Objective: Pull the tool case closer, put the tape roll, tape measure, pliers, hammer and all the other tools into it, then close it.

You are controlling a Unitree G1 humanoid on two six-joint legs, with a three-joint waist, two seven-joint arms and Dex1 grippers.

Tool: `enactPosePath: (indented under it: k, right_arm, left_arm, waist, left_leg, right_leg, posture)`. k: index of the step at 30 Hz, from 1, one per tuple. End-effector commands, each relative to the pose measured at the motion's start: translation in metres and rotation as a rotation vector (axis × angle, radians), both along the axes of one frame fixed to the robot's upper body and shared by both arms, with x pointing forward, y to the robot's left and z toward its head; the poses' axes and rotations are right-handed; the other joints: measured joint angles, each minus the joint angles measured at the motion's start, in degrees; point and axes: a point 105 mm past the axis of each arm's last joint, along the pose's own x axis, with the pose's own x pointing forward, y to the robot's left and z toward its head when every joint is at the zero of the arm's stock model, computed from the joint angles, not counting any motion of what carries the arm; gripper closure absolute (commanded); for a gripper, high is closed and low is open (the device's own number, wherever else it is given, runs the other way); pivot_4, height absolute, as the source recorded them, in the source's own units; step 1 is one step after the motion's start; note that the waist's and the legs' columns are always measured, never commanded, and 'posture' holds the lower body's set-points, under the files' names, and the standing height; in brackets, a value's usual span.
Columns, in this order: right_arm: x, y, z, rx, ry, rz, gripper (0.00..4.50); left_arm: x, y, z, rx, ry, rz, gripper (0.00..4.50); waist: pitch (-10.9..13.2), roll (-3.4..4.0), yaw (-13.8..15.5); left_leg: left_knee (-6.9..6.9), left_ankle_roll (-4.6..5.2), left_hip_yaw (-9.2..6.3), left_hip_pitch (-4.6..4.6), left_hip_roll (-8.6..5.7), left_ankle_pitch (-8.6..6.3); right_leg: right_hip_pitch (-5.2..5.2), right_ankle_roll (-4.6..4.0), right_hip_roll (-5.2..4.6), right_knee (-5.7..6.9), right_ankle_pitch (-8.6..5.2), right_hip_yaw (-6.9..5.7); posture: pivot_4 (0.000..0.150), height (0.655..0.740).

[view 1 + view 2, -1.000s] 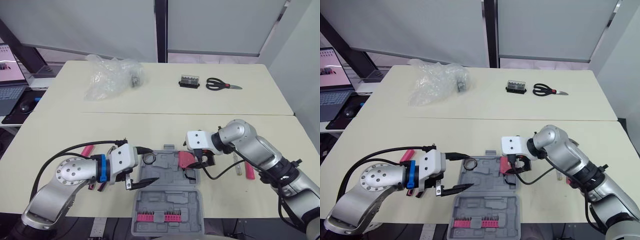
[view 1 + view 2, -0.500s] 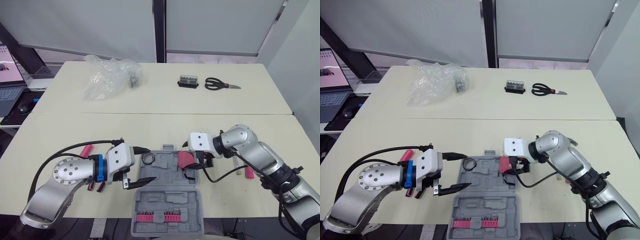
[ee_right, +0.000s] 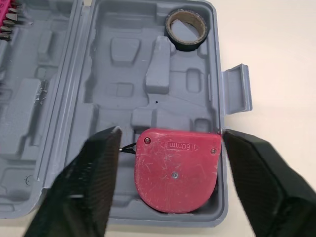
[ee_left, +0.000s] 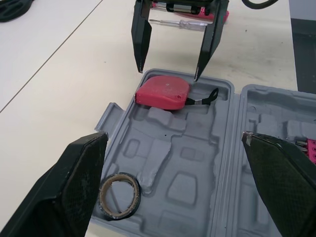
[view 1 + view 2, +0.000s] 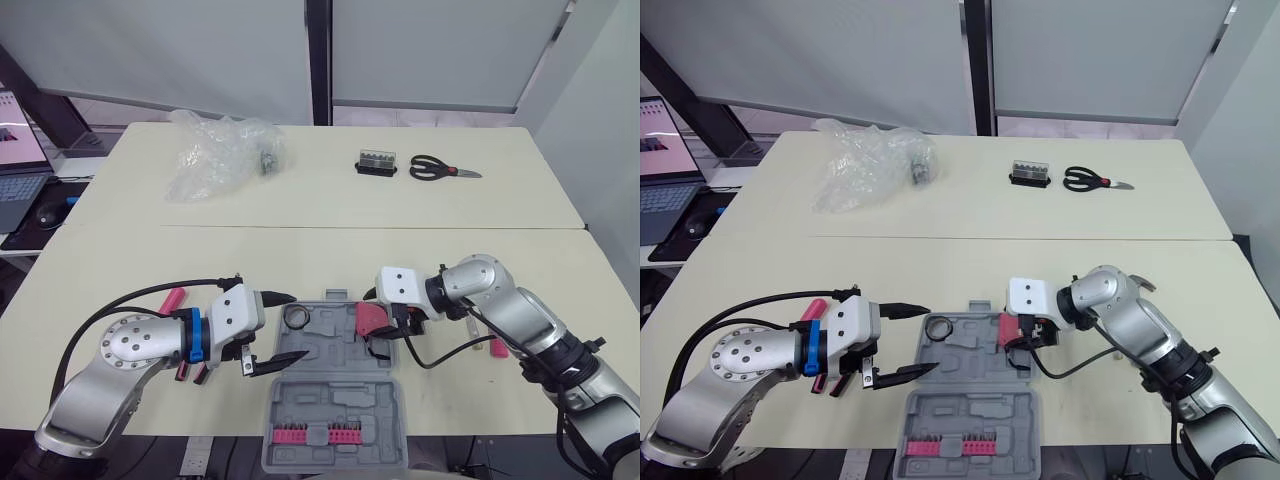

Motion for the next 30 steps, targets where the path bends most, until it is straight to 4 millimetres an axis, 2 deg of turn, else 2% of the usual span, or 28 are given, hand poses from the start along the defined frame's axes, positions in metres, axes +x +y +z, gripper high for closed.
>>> enactPosePath:
  k: [1, 14, 30]
  right_arm:
    - [0.005, -0.007, 0.000, -0.013, -0.090, 0.009, 0.06]
    - [0.013, -0.012, -0.022, -0.050, -0.091, -0.021, 0.06]
    - [0.007, -0.003, -0.029, -0.049, -0.096, 0.017, 0.06]
  left_arm:
    - [0.000, -0.001, 0.008, 0.002, -0.038, -0.015, 0.00]
    - [0.000, -0.001, 0.008, 0.005, -0.040, -0.022, 0.00]
    - [-0.002, -0.002, 0.007, 0.005, -0.037, -0.023, 0.00]
  waist:
    - [0.00, 0.00, 0.00]
    - [0.00, 0.00, -0.01]
    - [0.00, 0.00, -0.01]
  left_leg:
    - [0.00, 0.00, 0.00, 0.00, 0.00, 0.00]
    - [0.00, 0.00, 0.02, 0.00, 0.00, 0.00]
    - [-0.01, 0.00, 0.01, 0.01, 0.00, 0.00]
  right_leg:
    - [0.00, 0.00, 0.00, 0.00, 0.00, 0.00]
    - [0.00, 0.00, 0.00, 0.00, 0.00, 0.02]
    - [0.00, 0.00, 0.00, 0.00, 0.00, 0.01]
  posture:
    - [0.150, 0.7400]
    - [0.150, 0.7400]
    - [0.150, 0.7400]
